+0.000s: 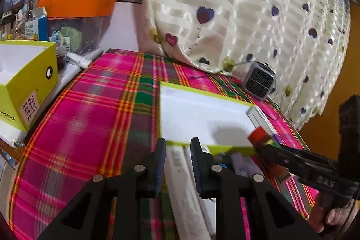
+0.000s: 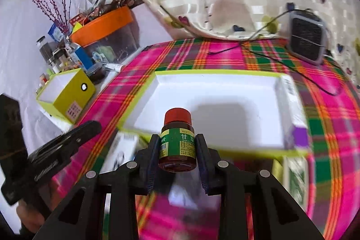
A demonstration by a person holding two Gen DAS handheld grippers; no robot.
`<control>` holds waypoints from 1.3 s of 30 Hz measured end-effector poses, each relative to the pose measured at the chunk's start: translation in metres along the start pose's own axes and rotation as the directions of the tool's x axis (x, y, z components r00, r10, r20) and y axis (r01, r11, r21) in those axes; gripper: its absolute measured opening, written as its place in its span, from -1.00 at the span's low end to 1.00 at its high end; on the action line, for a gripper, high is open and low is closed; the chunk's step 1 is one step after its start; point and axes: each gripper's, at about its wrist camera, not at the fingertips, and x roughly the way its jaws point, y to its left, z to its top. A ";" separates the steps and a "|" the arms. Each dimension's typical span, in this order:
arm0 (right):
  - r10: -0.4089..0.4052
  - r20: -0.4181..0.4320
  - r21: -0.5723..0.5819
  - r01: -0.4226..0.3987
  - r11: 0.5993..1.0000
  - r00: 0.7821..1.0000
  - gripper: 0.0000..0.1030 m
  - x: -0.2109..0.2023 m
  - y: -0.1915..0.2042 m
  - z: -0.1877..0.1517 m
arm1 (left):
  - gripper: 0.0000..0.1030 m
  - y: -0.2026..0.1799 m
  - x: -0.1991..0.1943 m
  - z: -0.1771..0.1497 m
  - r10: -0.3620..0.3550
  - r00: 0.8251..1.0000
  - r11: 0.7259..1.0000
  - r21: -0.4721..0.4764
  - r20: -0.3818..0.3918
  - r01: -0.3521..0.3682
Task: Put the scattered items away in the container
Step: 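Carry the brown jar into the tray and open the right tool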
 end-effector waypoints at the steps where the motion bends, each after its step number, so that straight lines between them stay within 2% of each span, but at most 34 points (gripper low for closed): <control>1: 0.005 -0.012 0.006 -0.005 1.000 1.000 -0.36 0.007 0.001 0.006 | -0.56 0.004 0.001 0.004 0.006 1.000 1.000 -0.007 0.007 -0.006; 5: 0.038 -0.073 0.010 -0.038 0.999 0.997 -0.36 0.047 0.010 0.034 | -0.55 0.026 0.006 0.014 0.031 0.999 0.997 -0.071 0.036 -0.028; 9: 0.045 -0.126 0.016 -0.044 0.999 0.991 -0.36 0.084 0.014 0.052 | -0.56 0.050 0.016 0.009 0.029 0.999 0.985 -0.169 -0.014 -0.031; 12: 0.048 -0.155 0.044 -0.041 0.998 0.987 -0.36 0.106 0.013 0.062 | -0.55 0.061 0.018 0.008 0.044 0.999 0.976 -0.212 -0.019 -0.047; 19: 0.117 -0.175 0.118 -0.097 0.988 0.978 -0.33 0.136 0.015 0.081 | -0.55 0.059 0.017 0.004 0.035 0.999 0.979 -0.200 -0.019 -0.038; 24: 0.146 -0.175 0.131 -0.123 0.984 0.974 -0.33 0.134 0.016 0.078 | -0.55 0.050 0.018 0.004 0.018 1.000 0.986 -0.166 -0.021 -0.021; 25: 0.142 -0.171 0.127 -0.121 0.985 0.975 -0.36 0.132 0.016 0.076 | -0.55 0.049 0.018 0.004 0.014 1.000 0.987 -0.162 -0.022 -0.017; 26: 0.134 -0.169 0.116 -0.115 0.987 0.976 -0.54 0.129 0.018 0.075 | -0.55 0.048 0.018 0.003 0.011 1.000 0.987 -0.159 -0.024 -0.014; 30: 0.128 -0.175 0.141 -0.104 0.985 0.976 -0.64 0.126 0.016 0.075 | -0.55 0.044 0.019 0.003 0.000 0.999 0.990 -0.143 -0.033 -0.005; 39: 0.139 -0.210 0.101 -0.120 0.988 0.968 -0.57 0.104 0.022 0.059 | -0.55 0.043 0.019 0.001 0.000 0.999 0.990 -0.139 -0.040 -0.005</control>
